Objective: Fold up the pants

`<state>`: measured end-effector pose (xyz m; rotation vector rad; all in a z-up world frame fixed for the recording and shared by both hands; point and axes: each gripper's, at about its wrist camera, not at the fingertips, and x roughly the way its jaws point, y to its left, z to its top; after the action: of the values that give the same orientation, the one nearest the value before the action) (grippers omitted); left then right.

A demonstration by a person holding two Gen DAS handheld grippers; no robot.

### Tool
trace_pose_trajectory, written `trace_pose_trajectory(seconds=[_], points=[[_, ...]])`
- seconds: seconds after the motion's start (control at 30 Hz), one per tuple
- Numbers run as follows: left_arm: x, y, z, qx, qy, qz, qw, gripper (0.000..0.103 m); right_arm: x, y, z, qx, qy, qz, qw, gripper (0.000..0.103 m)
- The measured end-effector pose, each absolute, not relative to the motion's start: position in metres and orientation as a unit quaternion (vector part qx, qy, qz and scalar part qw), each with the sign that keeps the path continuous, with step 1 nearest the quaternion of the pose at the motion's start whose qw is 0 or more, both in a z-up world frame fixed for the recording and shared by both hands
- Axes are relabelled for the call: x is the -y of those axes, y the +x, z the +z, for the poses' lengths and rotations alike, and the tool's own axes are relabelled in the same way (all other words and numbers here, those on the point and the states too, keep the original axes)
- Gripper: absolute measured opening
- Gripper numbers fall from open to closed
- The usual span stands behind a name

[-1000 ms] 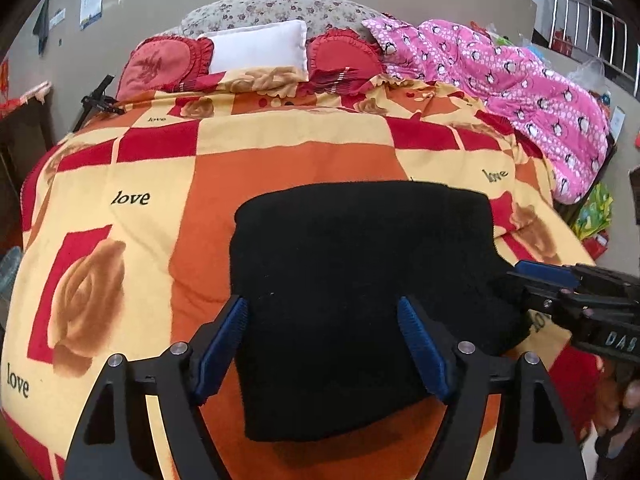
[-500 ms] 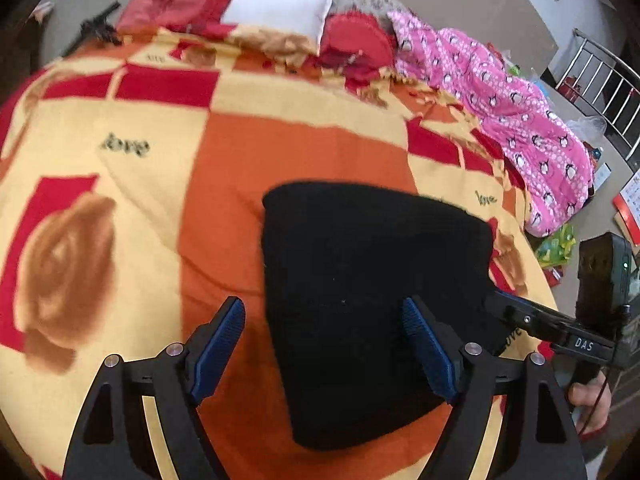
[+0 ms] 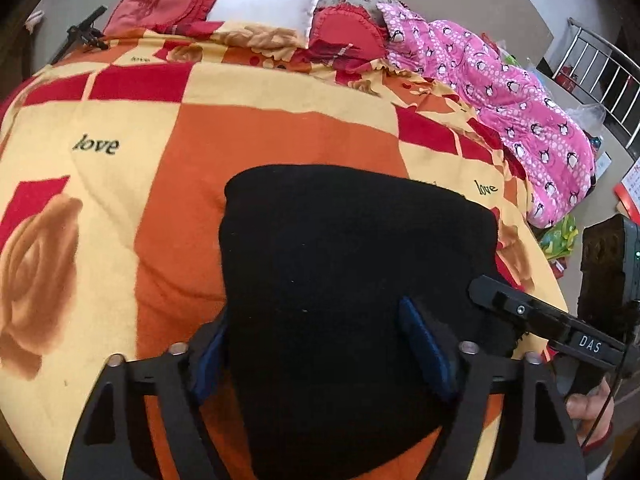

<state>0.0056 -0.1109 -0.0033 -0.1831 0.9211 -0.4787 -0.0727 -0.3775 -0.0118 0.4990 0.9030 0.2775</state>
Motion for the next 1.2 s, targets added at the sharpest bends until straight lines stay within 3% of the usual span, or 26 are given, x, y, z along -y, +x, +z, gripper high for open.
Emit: trace_pose_trajectory(seconds=[0.07, 0.27, 0.57, 0.83, 0.9, 1.03, 1.2], points=[[0.114, -0.003, 0.005, -0.429, -0.068, -0.227, 0.872, 0.054, 0.374, -0.074, -0.006, -0.426, 0.230, 0.130, 0.865, 0.059], [0.107, -0.021, 0.029, -0.408, -0.060, -0.235, 0.880, 0.041, 0.372, -0.077, 0.019, -0.407, 0.219, 0.132, 0.877, 0.049], [0.092, -0.019, 0.056, -0.372, -0.053, -0.218, 0.901, 0.041, 0.359, -0.048, 0.056, -0.377, 0.194, 0.138, 0.895, 0.049], [0.096, 0.024, 0.027, -0.408, -0.061, -0.200, 0.889, 0.041, 0.357, -0.003, 0.039, -0.394, 0.192, 0.137, 0.888, 0.049], [0.100, 0.041, 0.013, -0.430, -0.057, -0.188, 0.881, 0.043, 0.356, 0.010, 0.022, -0.415, 0.186, 0.129, 0.881, 0.049], [0.098, 0.052, 0.002, -0.432, -0.072, -0.179, 0.881, 0.064, 0.362, 0.020, -0.010, -0.441, 0.187, 0.108, 0.871, 0.053], [0.097, 0.053, 0.015, -0.428, -0.065, -0.171, 0.885, 0.063, 0.363, 0.009, 0.010, -0.432, 0.161, 0.095, 0.882, 0.055]])
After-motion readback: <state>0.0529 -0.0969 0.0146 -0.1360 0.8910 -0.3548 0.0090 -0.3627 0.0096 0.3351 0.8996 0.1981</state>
